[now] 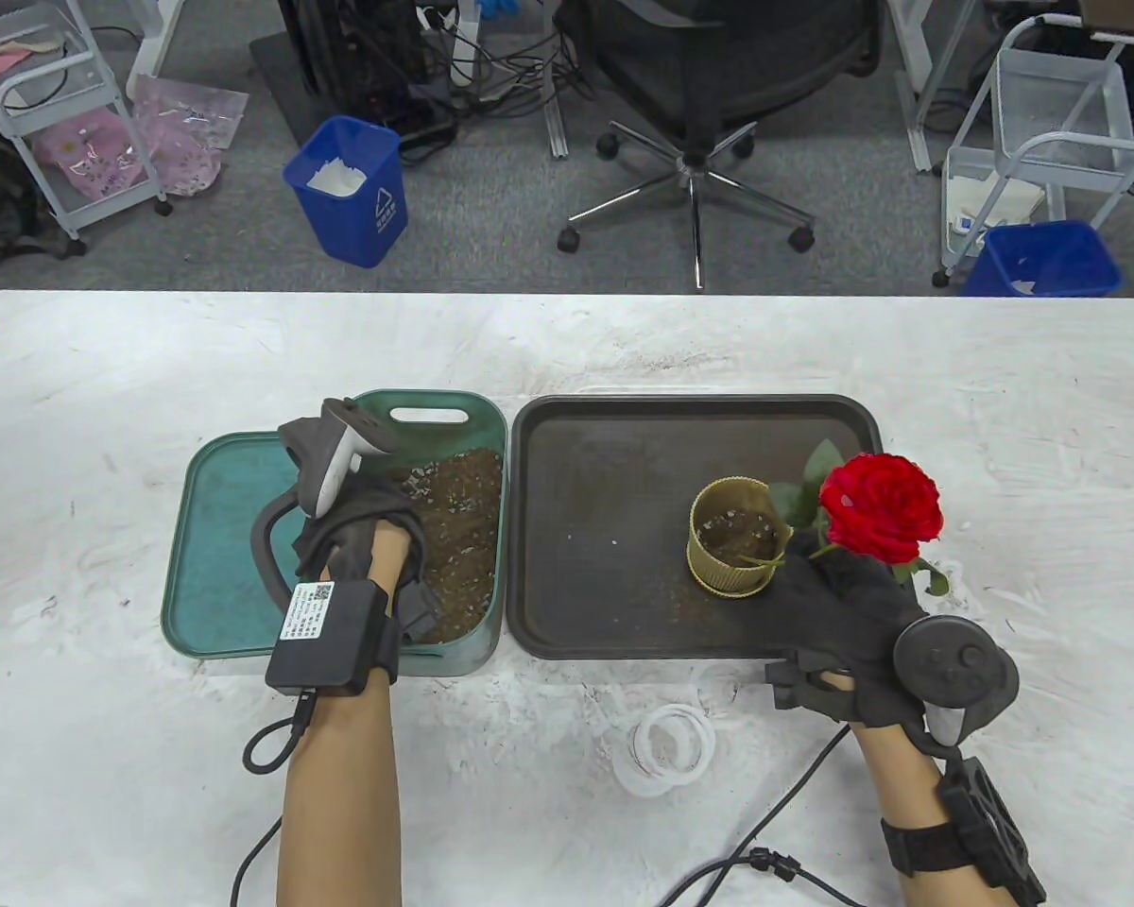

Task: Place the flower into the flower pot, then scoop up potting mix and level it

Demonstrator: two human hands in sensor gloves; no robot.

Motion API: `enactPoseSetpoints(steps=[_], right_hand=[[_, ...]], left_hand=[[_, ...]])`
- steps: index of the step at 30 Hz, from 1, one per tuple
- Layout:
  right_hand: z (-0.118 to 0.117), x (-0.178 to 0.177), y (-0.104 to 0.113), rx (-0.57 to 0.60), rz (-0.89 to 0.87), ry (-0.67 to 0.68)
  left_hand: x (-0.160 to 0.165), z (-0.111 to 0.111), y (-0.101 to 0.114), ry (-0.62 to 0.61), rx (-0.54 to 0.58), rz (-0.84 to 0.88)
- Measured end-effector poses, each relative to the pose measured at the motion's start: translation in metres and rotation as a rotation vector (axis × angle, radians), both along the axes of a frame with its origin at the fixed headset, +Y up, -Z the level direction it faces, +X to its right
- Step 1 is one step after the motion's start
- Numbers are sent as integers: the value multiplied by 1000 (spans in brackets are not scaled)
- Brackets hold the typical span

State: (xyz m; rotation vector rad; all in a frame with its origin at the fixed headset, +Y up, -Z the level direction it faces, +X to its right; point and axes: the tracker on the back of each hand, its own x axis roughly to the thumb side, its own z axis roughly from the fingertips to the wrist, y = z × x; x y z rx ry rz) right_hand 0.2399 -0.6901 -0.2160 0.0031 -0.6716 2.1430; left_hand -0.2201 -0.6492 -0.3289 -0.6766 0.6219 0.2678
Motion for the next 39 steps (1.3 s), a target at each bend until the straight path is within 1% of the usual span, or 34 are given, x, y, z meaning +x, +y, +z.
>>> enactPoseSetpoints(steps=[4, 8, 17, 21, 25, 33, 39], right_hand=[[0, 0, 0, 1, 1, 0], [0, 0, 0, 2, 4, -1], [0, 0, 0, 2, 3, -1], [0, 0, 0, 1, 3, -1], [0, 0, 0, 1, 3, -1], [0, -1, 0, 4, 7, 2], [0, -2, 0, 5, 9, 5]], left_hand=[[1, -4, -2, 9, 20, 65], [6, -10, -10, 21, 25, 212], [14, -17, -18, 34, 27, 302], [15, -16, -20, 46, 31, 382], [12, -14, -21, 50, 28, 404], [9, -6, -20, 82, 59, 652], [4, -1, -21, 118, 85, 777]])
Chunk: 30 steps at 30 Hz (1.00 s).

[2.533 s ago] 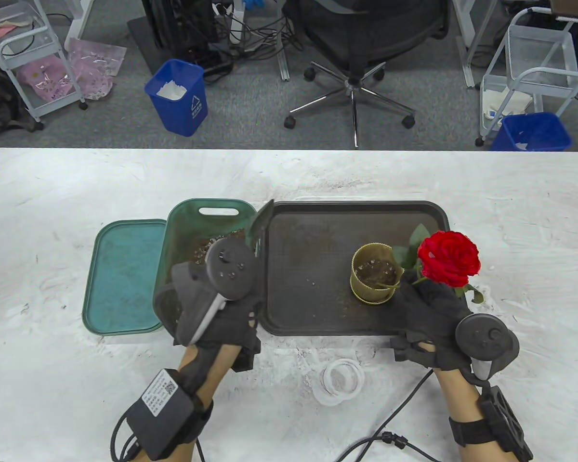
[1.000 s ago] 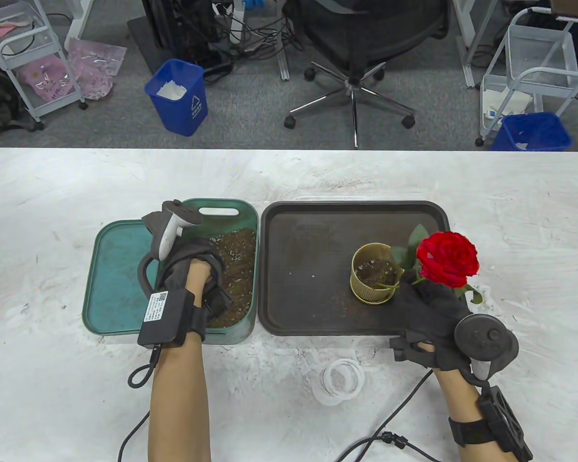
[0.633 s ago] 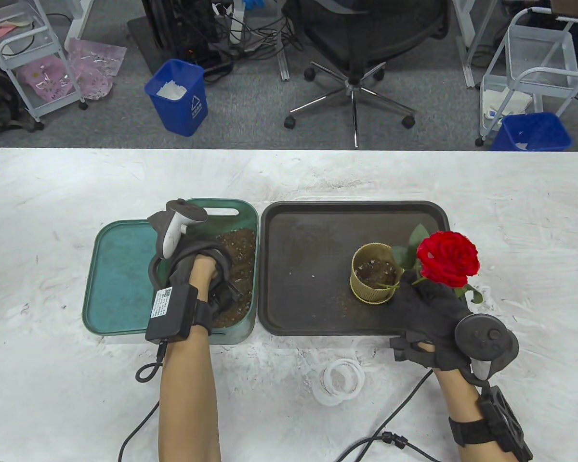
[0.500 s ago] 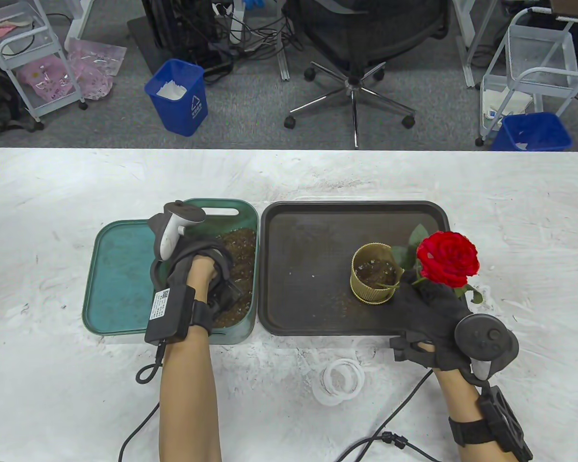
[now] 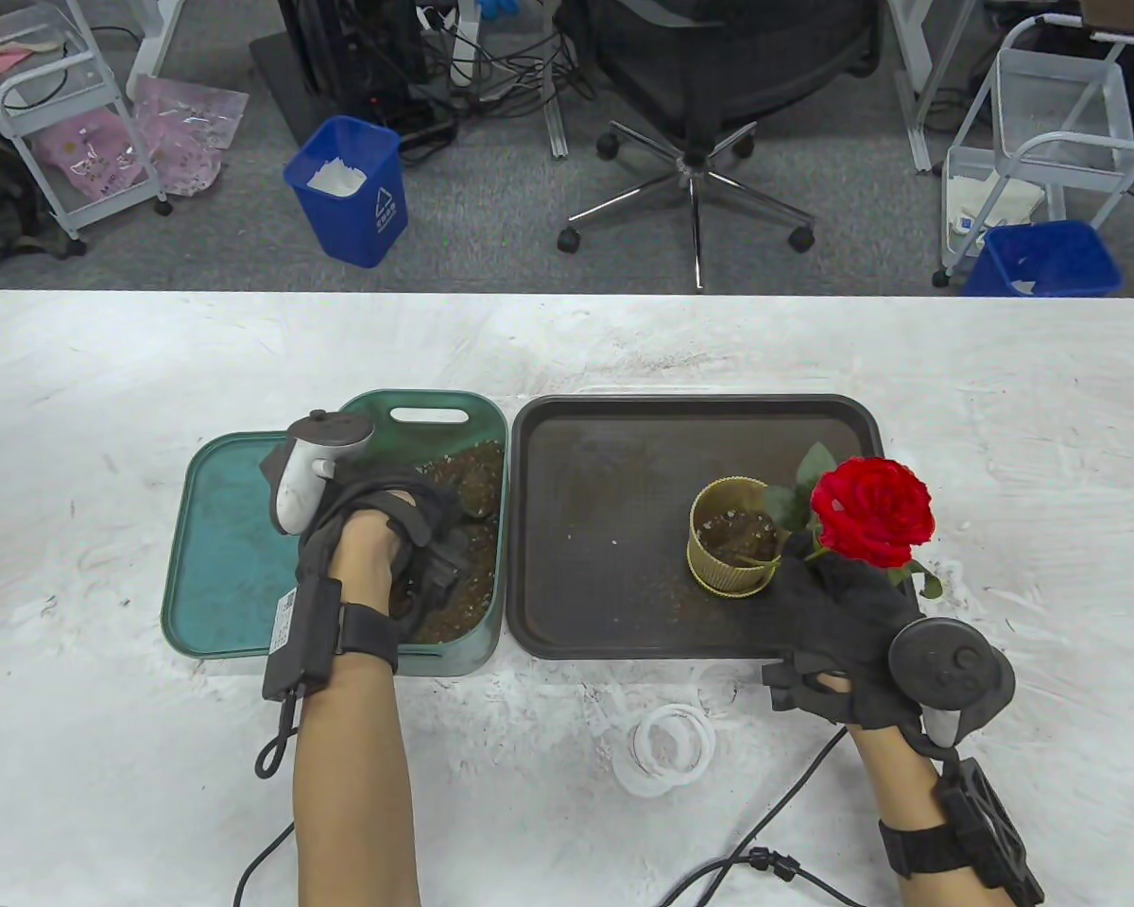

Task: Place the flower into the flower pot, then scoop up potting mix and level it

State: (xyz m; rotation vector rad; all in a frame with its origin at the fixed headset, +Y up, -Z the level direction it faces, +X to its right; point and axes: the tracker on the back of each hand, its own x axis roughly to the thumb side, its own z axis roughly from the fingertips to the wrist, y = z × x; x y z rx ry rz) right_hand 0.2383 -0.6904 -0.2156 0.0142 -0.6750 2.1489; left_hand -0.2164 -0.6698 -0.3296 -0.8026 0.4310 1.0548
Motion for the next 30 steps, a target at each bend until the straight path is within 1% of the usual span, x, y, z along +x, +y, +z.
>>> enactPoseSetpoints(steps=[6, 11, 16, 22, 25, 30], right_hand=[[0, 0, 0, -2, -5, 2], [0, 0, 0, -3, -7, 2], [0, 0, 0, -7, -15, 3], [0, 1, 0, -10, -20, 0], [0, 1, 0, -10, -20, -1], [0, 2, 0, -9, -18, 0]], left_hand=[[-7, 8, 4, 38, 22, 93], [-11, 16, 12, 53, 41, 110], [-15, 28, 26, 66, 68, 121], [-28, 39, 44, 81, 112, 121], [-32, 45, 49, 88, 133, 165], [-33, 53, 58, 66, 188, 233]])
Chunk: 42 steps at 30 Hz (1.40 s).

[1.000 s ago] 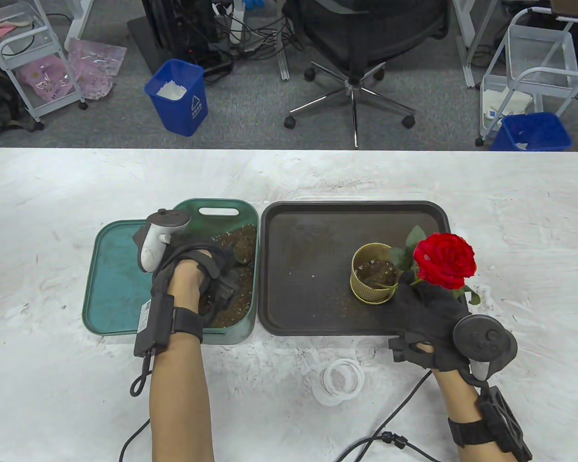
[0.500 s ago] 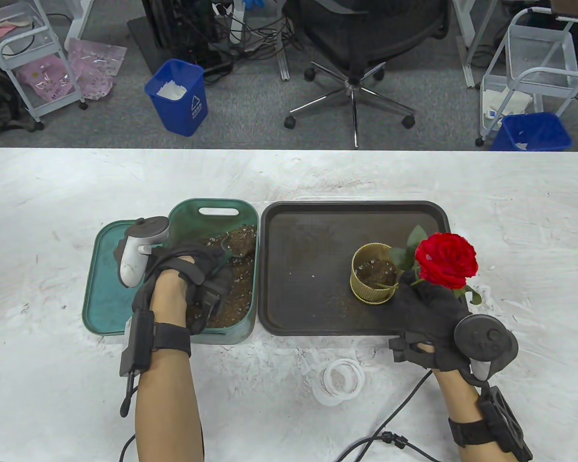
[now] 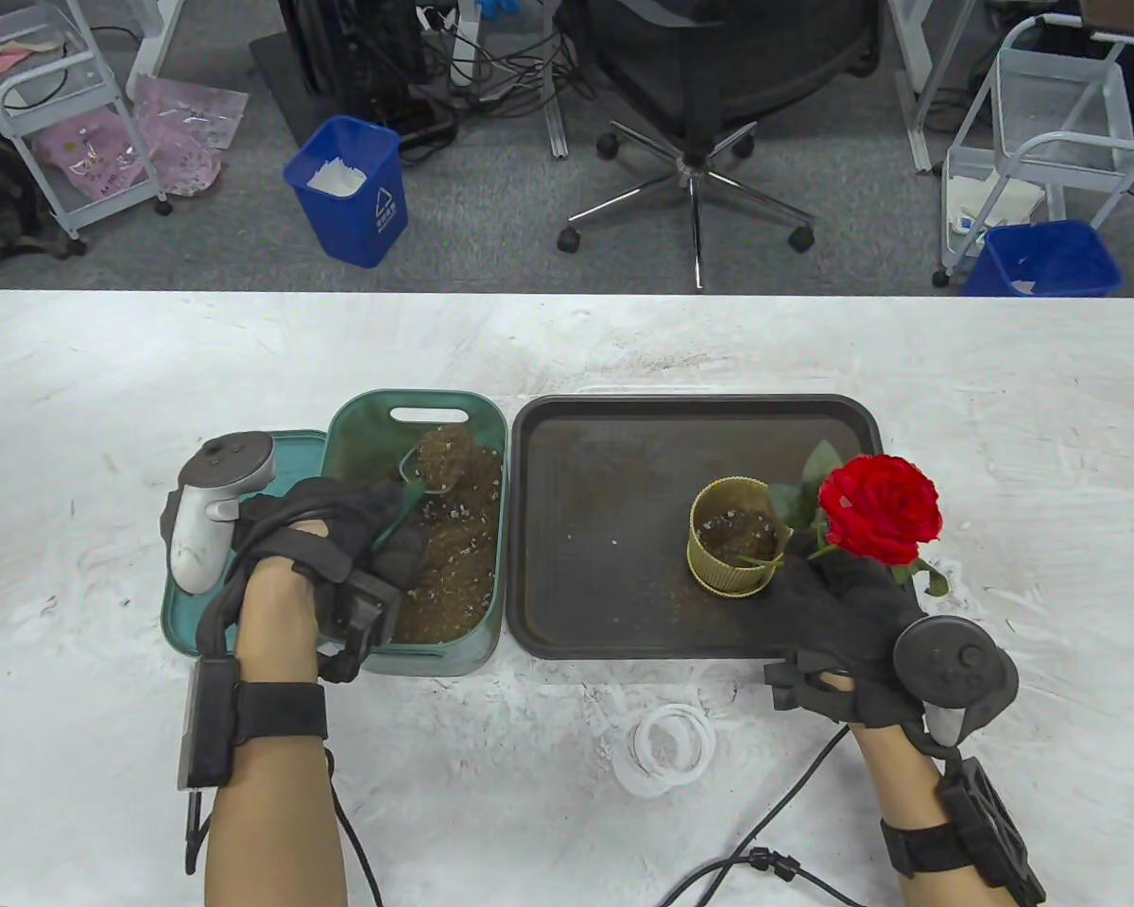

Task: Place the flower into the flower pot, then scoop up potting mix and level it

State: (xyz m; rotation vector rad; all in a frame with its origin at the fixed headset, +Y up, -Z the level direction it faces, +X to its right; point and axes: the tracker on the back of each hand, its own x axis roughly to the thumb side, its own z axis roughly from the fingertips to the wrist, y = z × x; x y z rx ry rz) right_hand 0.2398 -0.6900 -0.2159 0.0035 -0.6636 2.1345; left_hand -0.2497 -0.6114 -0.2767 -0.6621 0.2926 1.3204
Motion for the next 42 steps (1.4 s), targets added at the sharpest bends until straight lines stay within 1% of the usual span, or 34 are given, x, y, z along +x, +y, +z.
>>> enactPoseSetpoints(steps=[3, 6, 12, 18, 21, 25, 28, 31, 33, 35, 40, 42], right_hand=[[0, 0, 0, 1, 1, 0], [0, 0, 0, 2, 4, -1], [0, 0, 0, 2, 5, -3], [0, -1, 0, 4, 10, -3], [0, 0, 0, 4, 13, -4], [0, -1, 0, 5, 15, -4], [0, -1, 0, 6, 16, -5], [0, -1, 0, 6, 17, -4], [0, -1, 0, 6, 17, -3], [0, -1, 0, 6, 16, -3], [0, -1, 0, 7, 17, -5], [0, -1, 0, 7, 17, -4]], left_hand=[[7, 2, 7, -28, 41, 16], [24, 2, 13, -79, 82, 34], [78, -2, 15, -223, 141, 89], [142, -8, -2, -330, 166, 175], [170, -8, -15, -370, 192, 166], [202, -8, -38, -387, 206, 149], [216, -5, -53, -383, 229, 128], [222, -1, -63, -369, 248, 98], [223, 1, -70, -372, 256, 44], [224, 1, -70, -371, 258, -7], [228, 4, -63, -371, 329, -180], [231, 5, -61, -375, 340, -223]])
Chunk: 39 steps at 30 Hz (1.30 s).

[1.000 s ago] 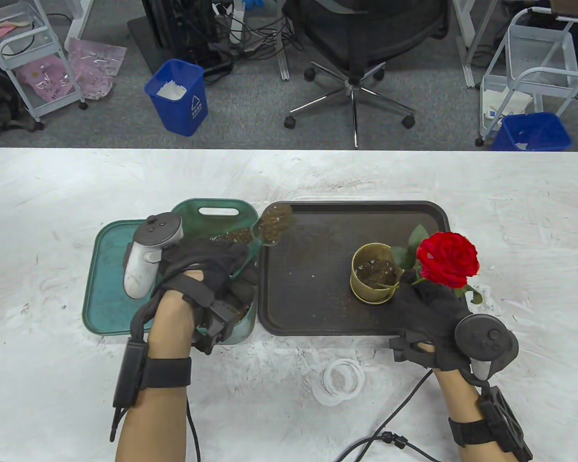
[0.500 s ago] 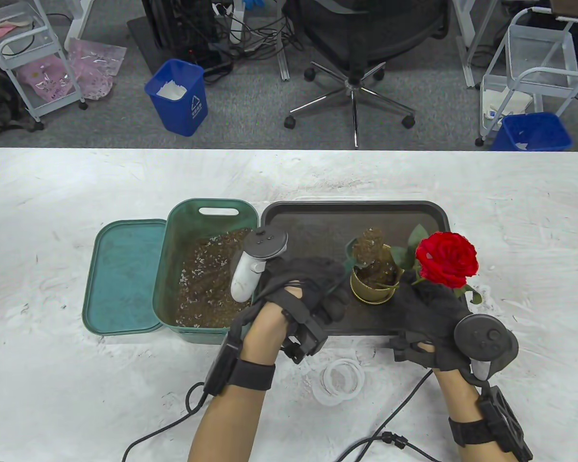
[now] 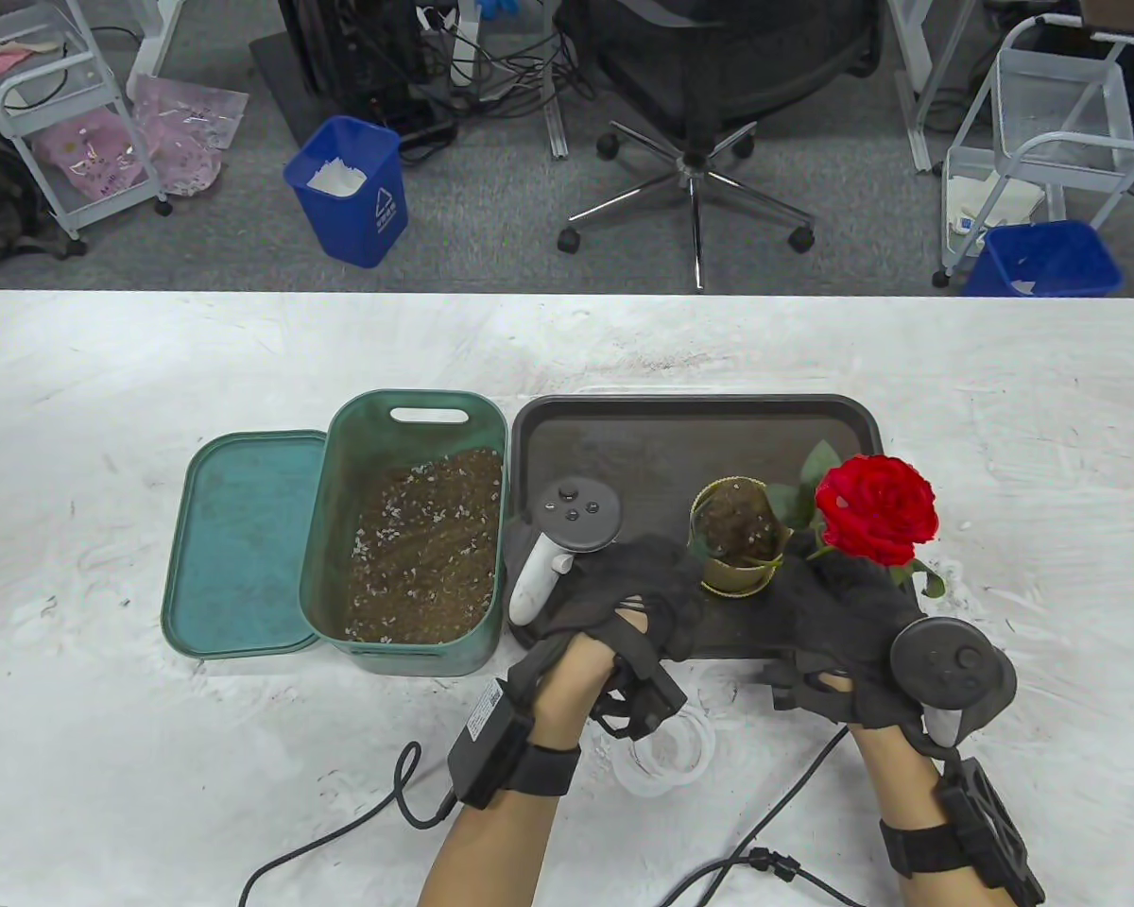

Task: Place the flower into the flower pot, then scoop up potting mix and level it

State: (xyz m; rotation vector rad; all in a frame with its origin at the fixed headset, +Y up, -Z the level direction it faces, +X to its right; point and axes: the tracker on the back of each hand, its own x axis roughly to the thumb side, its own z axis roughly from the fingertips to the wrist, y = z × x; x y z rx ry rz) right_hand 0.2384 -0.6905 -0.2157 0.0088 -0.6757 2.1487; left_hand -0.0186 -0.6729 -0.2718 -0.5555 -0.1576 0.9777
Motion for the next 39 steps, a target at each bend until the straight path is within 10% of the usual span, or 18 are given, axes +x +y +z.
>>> enactPoseSetpoints(steps=[29, 39], right_hand=[[-1, 1, -1, -9, -13, -3], [-1, 0, 0, -6, -5, -3]], left_hand=[[32, 25, 33, 61, 486, -576], [16, 31, 57, 115, 508, -478]])
